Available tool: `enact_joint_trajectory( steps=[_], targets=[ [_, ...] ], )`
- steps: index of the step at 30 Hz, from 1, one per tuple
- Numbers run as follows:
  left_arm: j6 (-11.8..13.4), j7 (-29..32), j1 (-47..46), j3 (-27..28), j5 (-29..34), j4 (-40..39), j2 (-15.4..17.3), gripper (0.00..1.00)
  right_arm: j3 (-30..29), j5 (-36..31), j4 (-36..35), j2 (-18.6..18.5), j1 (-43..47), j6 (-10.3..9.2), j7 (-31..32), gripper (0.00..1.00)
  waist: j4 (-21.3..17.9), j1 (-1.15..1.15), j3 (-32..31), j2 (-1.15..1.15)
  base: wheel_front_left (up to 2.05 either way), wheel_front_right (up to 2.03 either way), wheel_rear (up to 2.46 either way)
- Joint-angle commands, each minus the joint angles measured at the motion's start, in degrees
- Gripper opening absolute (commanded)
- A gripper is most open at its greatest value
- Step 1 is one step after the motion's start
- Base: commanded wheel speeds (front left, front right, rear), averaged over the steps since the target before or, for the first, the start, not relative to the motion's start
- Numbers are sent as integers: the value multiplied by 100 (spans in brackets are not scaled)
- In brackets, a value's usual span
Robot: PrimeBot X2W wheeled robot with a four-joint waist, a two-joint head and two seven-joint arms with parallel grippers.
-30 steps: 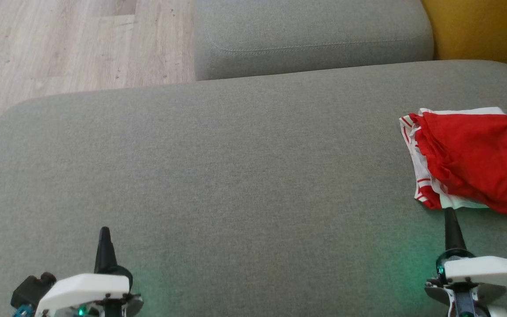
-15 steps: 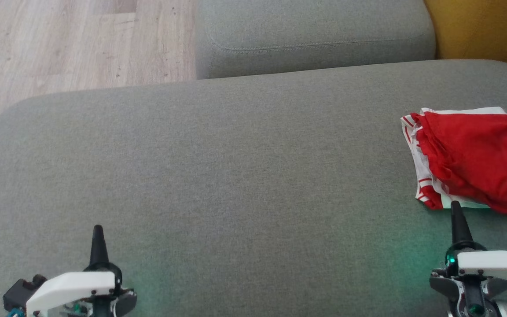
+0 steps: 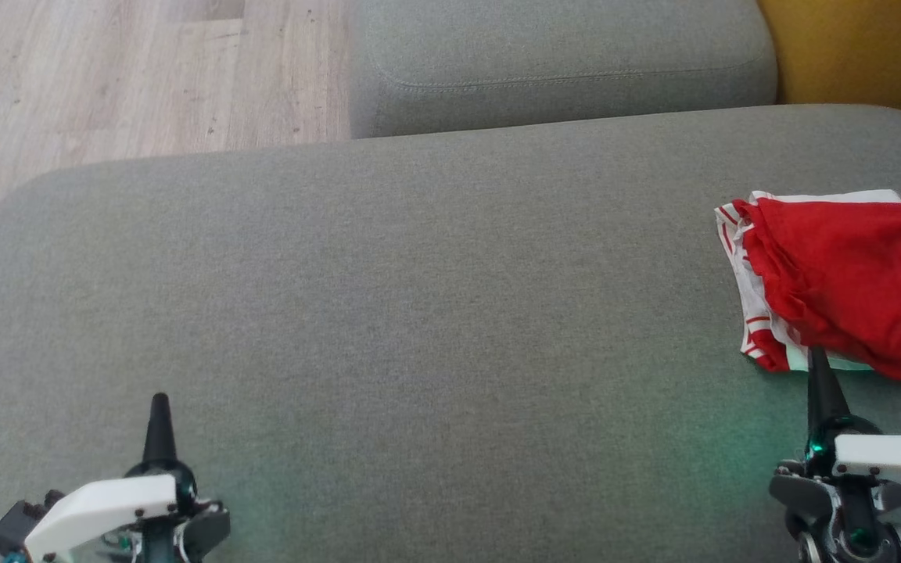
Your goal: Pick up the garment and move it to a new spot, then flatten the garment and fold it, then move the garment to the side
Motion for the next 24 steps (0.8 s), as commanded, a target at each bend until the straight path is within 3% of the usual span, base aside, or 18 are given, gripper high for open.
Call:
enact_joint_trajectory(
  steps=[1, 17, 24],
  targets=[
    [-64, 63, -319, 241, -174, -208, 63, 0, 60, 196, -233, -91, -302, -4, 62, 0, 2, 0, 2, 0, 0, 0, 0],
    [-157, 338, -403, 506, -1067, -243, 62, 0, -71, 1148, -309, -91, -414, -4, 332, 0, 24, 0, 25, 0, 0, 0, 0],
    [-159, 351, -405, 519, -1088, -243, 58, 0, -83, 1169, -310, -85, -418, -4, 346, 0, 24, 0, 25, 0, 0, 0, 0]
  ],
)
